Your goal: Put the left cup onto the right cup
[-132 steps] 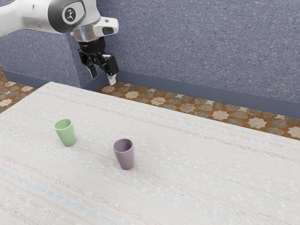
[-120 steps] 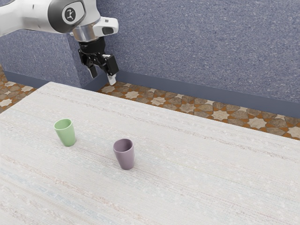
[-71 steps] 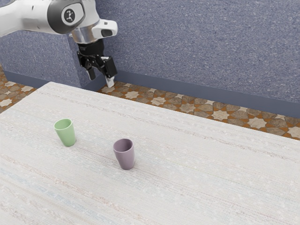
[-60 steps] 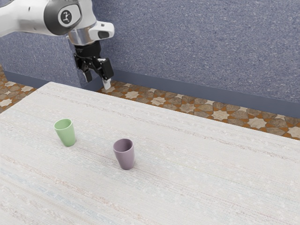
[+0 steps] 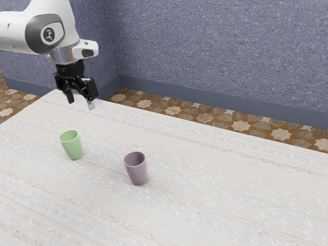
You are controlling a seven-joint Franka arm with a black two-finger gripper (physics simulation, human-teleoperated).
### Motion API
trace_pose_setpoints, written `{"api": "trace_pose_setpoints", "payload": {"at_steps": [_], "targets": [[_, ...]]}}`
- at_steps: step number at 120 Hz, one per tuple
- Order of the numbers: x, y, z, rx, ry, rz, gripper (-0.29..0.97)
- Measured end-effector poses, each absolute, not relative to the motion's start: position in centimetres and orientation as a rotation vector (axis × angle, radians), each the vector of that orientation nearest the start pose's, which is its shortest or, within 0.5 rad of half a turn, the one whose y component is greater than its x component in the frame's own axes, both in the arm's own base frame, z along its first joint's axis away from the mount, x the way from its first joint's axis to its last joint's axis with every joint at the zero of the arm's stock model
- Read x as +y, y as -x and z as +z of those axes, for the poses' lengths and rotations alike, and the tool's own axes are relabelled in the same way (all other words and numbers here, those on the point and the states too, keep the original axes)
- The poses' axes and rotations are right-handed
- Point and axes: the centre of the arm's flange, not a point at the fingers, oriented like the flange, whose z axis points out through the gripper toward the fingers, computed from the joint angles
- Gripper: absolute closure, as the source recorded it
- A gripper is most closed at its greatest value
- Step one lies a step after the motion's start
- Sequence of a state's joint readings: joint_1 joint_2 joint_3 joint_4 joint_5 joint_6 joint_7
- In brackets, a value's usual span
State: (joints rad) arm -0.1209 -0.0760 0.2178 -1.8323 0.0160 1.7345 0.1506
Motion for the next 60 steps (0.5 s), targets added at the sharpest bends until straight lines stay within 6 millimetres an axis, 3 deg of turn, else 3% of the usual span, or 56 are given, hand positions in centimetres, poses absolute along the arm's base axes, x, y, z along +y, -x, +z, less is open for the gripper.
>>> {"api": "trace_pose_setpoints", "payload": {"at_steps": [60], "targets": [[11.5,-53.4,51.5,0.023,3.093,0.009,0.00]]}}
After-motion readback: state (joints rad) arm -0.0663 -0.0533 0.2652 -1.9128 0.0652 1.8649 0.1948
